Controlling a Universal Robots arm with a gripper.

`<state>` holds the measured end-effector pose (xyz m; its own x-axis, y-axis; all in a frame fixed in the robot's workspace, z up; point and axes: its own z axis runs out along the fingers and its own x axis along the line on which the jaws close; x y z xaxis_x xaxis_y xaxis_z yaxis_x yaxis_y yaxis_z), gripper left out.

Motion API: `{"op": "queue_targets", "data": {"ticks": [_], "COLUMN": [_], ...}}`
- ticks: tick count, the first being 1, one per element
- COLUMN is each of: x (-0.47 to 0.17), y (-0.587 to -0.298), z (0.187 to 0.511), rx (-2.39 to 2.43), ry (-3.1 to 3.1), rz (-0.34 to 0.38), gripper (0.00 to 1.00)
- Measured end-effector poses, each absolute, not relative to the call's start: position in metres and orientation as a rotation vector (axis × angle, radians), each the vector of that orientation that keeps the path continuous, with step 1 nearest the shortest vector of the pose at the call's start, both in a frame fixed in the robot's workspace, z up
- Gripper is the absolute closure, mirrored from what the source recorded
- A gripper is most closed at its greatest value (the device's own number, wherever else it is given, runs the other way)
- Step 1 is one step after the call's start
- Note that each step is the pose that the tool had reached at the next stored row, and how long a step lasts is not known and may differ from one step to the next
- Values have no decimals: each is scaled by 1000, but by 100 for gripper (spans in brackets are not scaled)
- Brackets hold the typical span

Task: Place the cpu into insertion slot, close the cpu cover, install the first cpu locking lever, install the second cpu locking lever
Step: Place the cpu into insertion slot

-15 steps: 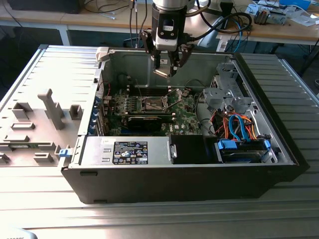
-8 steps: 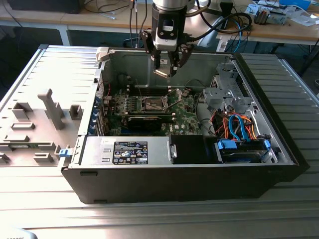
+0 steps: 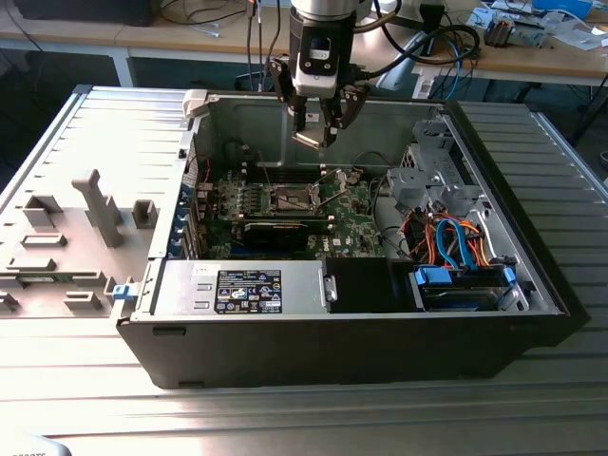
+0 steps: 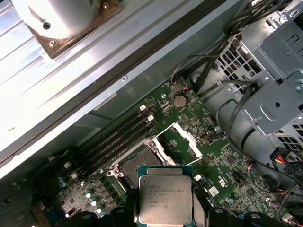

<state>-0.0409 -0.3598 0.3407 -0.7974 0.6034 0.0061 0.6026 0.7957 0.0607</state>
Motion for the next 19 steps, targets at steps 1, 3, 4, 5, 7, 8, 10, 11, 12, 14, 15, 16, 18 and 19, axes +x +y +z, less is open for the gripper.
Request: {"op": "queue_targets", "data": {"ticks": [1, 3, 4, 5, 7, 8, 10, 11, 12, 14, 15, 16, 18, 19], "x": [-41, -41, -41, -41, -41, -41, -41, -41, -41, -41, -41, -41, -41, -41], "y": [-360, -360, -360, -360, -360, -360, -360, -360, -360, -360, -360, -360, -360, -360], "z": [341, 341, 341, 341, 341, 340, 340, 340, 340, 340, 340, 340, 340, 340], "rx": [996, 998, 999, 1000, 1001, 1002, 1003, 1004, 1005, 1006, 1006, 1007, 1009, 1009], "ry": [2964, 2963, 2963, 2962, 2962, 2962, 2961, 2961, 2961, 2960, 2960, 2960, 2959, 2959], "rz": [93, 93, 93, 93, 93, 93, 93, 93, 93, 93, 93, 93, 93, 93], "gripper": [46, 46, 46, 46, 46, 46, 46, 46, 46, 46, 46, 46, 46, 46]}}
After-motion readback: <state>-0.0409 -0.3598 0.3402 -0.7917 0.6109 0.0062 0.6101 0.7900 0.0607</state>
